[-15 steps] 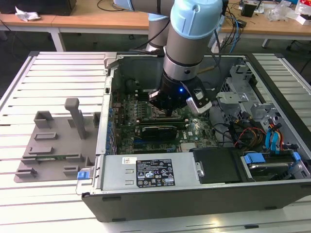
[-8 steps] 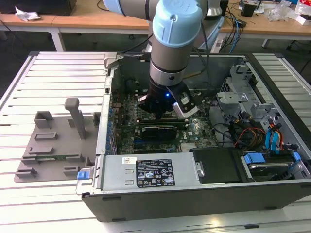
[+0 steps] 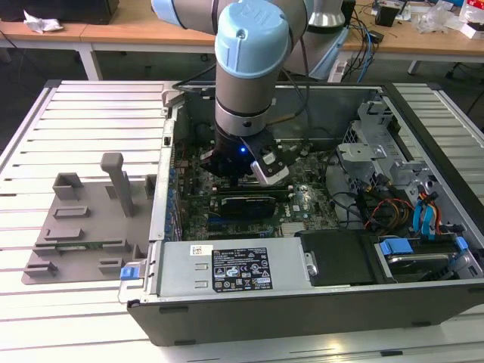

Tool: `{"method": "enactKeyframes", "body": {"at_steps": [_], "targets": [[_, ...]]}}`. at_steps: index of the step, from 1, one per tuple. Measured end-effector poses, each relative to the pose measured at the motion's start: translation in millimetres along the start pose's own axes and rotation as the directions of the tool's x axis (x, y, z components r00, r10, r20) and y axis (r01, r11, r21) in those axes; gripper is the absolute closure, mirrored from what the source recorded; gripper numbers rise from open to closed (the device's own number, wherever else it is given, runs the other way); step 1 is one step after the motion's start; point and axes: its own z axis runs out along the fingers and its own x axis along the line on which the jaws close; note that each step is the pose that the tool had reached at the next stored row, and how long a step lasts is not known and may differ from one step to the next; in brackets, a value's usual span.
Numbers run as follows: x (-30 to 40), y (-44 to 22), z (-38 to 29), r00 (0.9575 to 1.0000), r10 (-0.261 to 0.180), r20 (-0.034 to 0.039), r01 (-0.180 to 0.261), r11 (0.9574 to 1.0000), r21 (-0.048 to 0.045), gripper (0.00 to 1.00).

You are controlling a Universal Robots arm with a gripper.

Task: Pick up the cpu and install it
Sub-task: 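Install the second cpu locking lever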

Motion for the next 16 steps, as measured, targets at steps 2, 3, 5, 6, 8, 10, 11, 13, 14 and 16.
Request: {"method": "enactKeyframes", "body": {"at_steps": [2, 3, 5, 6, 8, 10, 11, 13, 14, 16], "targets": [[1.0, 2.3, 3.3, 1.0000, -0.002, -0.0002, 0.002, 1.0000, 0.0001, 0.89], [0.9, 4.6, 4.9, 1.0000, -0.004, -0.0008, 0.004, 1.0000, 0.0001, 0.89], [0.6, 7.4, 6.7, 1.0000, -0.008, -0.0013, 0.008, 1.0000, 0.0001, 0.89], [0.4, 9.3, 8.4, 0.9999, -0.012, -0.0020, 0.012, 0.9999, 0.0001, 0.89], [0.1, 11.7, 10.8, 0.9998, -0.019, -0.0030, 0.019, 0.9998, 0.0000, 0.89], [0.1, 12.1, 10.9, 0.9997, -0.023, -0.0037, 0.023, 0.9997, 0.0003, 0.89], [0.2, 12.7, 7.6, 0.9997, -0.023, -0.0037, 0.023, 0.9997, 0.0012, 0.89], [0.0, 15.4, -2.5, 0.9997, -0.023, -0.0041, 0.023, 0.9997, 0.0060, 0.89], [-1.1, 18.0, -6.8, 0.9997, -0.023, -0.0044, 0.023, 0.9997, 0.0096, 0.89], [-7.6, 24.6, -9.8, 0.9997, -0.023, -0.0056, 0.023, 0.9995, 0.0219, 0.89]]}}
